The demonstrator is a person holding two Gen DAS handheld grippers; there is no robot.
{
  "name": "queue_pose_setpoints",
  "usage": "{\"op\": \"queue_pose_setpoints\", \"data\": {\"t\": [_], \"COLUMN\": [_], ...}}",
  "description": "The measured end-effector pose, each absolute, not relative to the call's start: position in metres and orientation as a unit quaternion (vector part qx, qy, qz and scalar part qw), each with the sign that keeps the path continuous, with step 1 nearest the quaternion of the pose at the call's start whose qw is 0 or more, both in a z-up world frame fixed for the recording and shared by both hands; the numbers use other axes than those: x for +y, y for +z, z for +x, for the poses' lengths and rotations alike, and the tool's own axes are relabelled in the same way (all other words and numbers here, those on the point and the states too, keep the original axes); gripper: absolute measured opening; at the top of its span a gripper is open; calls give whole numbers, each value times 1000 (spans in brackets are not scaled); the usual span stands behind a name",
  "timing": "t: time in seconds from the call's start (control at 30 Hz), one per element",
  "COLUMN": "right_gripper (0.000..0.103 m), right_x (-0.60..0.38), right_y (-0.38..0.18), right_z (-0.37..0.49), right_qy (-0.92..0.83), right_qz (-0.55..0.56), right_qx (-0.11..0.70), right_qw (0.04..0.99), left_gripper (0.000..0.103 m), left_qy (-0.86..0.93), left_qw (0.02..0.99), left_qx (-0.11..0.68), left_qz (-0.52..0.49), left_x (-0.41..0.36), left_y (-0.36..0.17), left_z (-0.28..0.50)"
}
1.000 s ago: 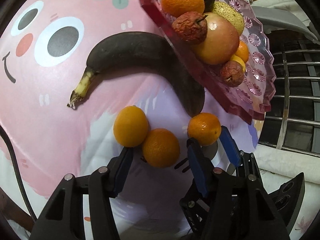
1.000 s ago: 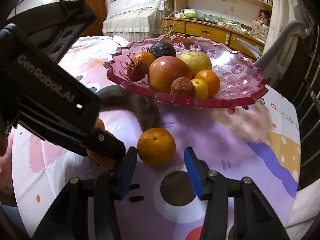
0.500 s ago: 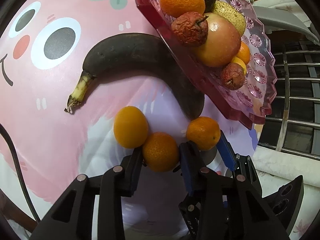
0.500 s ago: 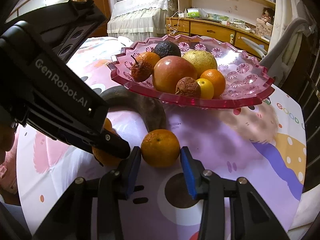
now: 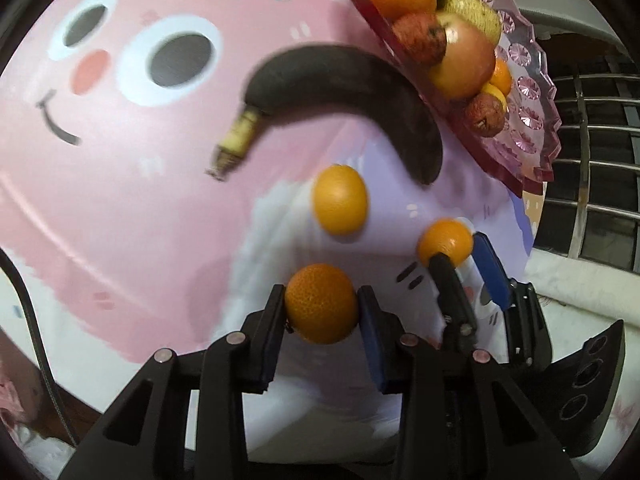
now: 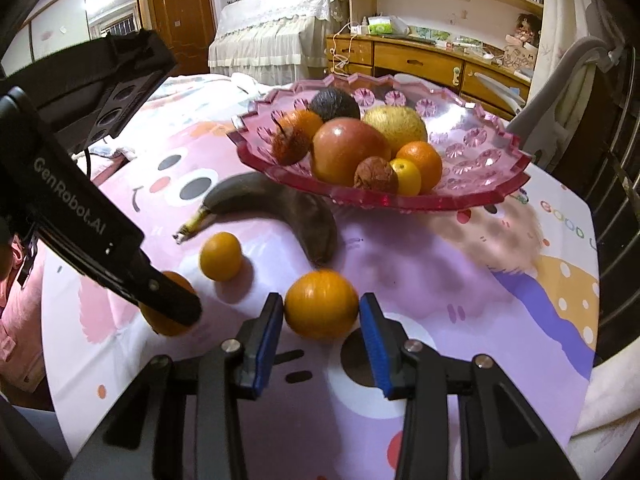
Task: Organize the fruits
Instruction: 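Grasp a mandarin near the banana with the left gripper while the right gripper grasps another mandarin, then carry the mandarin to the pink bowl with the left gripper while the right gripper carries its mandarin there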
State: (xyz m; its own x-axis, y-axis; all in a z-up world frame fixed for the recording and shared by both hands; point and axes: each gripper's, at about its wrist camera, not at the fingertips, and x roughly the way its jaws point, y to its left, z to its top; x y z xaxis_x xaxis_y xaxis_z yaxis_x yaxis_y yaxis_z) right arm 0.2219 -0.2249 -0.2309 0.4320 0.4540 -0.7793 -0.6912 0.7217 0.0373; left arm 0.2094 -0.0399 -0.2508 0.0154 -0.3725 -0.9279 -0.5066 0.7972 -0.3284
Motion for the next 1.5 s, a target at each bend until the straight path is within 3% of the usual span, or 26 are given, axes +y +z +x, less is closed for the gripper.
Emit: {"op": "queue_pose_setpoints", "data": {"t": [0.03, 0.07, 0.2, 0.53, 0.7, 1.5], "right_gripper": [35, 25, 23, 27, 42, 38], "right_x": [-225, -224, -220, -216, -217, -172], "right_y": [-228, -224, -211, -219, -222, -233], "right_z": [221, 219, 215, 216, 217, 185], "right_qy": [344, 345, 344, 303, 312, 177], "right_qz": [-145, -145, -144, -142, -92, -66], "right_qx": [407, 402, 394, 416, 447, 484], "right_qw": [834, 836, 840, 846, 833, 854], "left_gripper": [34, 34, 34, 34, 34, 34], "left_qy": [55, 60, 83, 97, 82, -46], "left_qw": [644, 653, 683, 699, 700, 744], "left_qx": [698, 694, 669, 653, 656, 646], "left_qz": [-309, -299, -280, -275, -269, -168], "left_x": [-37, -31, -10, 32, 43, 80], "left_y": [-246, -239, -215, -199, -201, -161], "left_z": [209, 208, 210, 210, 213, 283]}}
